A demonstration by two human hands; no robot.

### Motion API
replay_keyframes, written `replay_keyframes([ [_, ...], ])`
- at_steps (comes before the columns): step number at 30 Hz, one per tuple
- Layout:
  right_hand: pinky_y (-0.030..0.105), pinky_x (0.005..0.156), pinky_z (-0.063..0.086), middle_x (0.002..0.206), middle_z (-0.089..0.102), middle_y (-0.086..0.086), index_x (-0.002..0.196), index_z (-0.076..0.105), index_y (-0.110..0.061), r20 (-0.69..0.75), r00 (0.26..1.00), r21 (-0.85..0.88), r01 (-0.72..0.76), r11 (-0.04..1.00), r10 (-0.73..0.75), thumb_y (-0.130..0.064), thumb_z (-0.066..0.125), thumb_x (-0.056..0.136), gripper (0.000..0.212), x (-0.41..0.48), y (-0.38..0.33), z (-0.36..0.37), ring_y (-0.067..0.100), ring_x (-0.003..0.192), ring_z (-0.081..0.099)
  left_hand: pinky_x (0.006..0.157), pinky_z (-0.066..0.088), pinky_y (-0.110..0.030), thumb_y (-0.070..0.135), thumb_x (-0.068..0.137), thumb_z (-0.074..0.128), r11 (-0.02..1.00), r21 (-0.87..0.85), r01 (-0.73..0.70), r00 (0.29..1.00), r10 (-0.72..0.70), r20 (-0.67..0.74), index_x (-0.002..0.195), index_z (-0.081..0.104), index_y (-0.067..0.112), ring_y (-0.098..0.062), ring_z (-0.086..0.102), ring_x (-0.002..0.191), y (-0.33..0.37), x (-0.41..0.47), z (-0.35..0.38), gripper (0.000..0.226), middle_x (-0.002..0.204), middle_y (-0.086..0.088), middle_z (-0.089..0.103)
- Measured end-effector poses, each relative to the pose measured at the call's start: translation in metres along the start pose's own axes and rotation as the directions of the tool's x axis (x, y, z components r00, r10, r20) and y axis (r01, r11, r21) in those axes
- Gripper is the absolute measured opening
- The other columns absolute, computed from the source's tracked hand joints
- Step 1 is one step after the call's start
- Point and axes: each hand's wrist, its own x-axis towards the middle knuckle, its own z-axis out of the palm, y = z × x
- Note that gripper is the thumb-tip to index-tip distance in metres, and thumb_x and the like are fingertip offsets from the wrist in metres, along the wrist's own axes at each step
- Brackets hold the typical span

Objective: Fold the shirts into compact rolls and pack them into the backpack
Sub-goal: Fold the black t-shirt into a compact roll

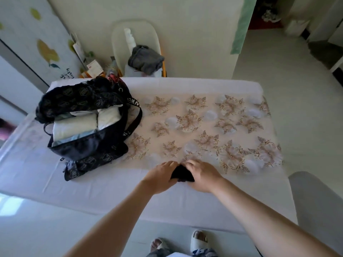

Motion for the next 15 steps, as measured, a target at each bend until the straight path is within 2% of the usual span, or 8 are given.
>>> replay_keyframes([
  [2,0.039,0.097,0.048,0.138,0.047,-0.004,0.14,0.044,-0.021,-0.011,1.0,0.024,0.028,0.999,-0.028,-0.038,0.059,0.09,0.055,0.018,-0.01,-0.015,0.021,0.127,0.047,0.093,0.048,-0.038,0.039,0.088,0.06,0.999,-0.023,0.025,0.998,-0.026,-0.056,0.135,0.045,0.024,-0.023,0.056,0.116,-0.013,-0.006,-0.017,0.052,0.133,0.004,0.055],
  [5,0.037,0.091,0.05,0.131,0.042,-0.004,0.136,0.049,-0.021,-0.056,0.996,0.034,0.073,0.997,-0.071,-0.037,0.063,0.091,0.049,0.048,-0.031,-0.038,0.017,0.124,0.043,0.088,0.05,-0.035,0.051,0.079,0.066,0.998,0.034,0.056,0.989,-0.051,-0.142,0.138,0.041,0.033,-0.015,0.055,0.113,-0.035,-0.022,-0.048,0.066,0.131,0.012,0.053],
  [8,0.035,0.095,0.044,0.125,0.047,-0.001,0.139,0.049,-0.027,-0.102,0.983,-0.066,0.146,0.987,-0.152,-0.039,0.062,0.091,0.051,0.083,-0.061,-0.06,0.02,0.12,0.044,0.09,0.05,-0.036,0.039,0.083,0.069,0.996,-0.052,0.074,0.961,-0.085,-0.263,0.137,0.043,0.032,-0.017,0.055,0.115,-0.066,-0.04,-0.076,0.061,0.129,0.01,0.053],
  [11,0.037,0.099,0.042,0.123,0.056,-0.001,0.14,0.047,-0.027,-0.182,0.946,-0.22,0.228,0.949,-0.269,-0.042,0.056,0.088,0.055,0.126,-0.1,-0.077,0.024,0.117,0.049,0.093,0.045,-0.024,0.024,0.086,0.07,0.988,-0.13,0.081,0.908,-0.127,-0.4,0.136,0.05,0.024,-0.013,0.051,0.118,-0.104,-0.055,-0.106,0.053,0.132,0.008,0.051],
  [13,0.039,0.096,0.045,0.124,0.057,0.0,0.141,0.044,-0.024,-0.217,0.923,-0.269,0.255,0.929,-0.316,-0.048,0.051,0.086,0.061,0.153,-0.131,-0.086,0.024,0.115,0.052,0.088,0.043,-0.02,0.021,0.086,0.07,0.986,-0.145,0.077,0.866,-0.139,-0.481,0.134,0.054,0.023,-0.013,0.053,0.114,-0.133,-0.064,-0.126,0.05,0.129,0.008,0.052],
  [15,0.04,0.093,0.048,0.125,0.056,0.002,0.14,0.046,-0.021,-0.252,0.907,-0.316,0.252,0.915,-0.337,-0.055,0.055,0.087,0.064,0.182,-0.163,-0.092,0.025,0.114,0.053,0.084,0.048,-0.024,0.024,0.088,0.069,0.987,-0.144,0.077,0.833,-0.143,-0.534,0.134,0.053,0.026,-0.013,0.055,0.11,-0.167,-0.076,-0.144,0.049,0.128,0.01,0.052],
])
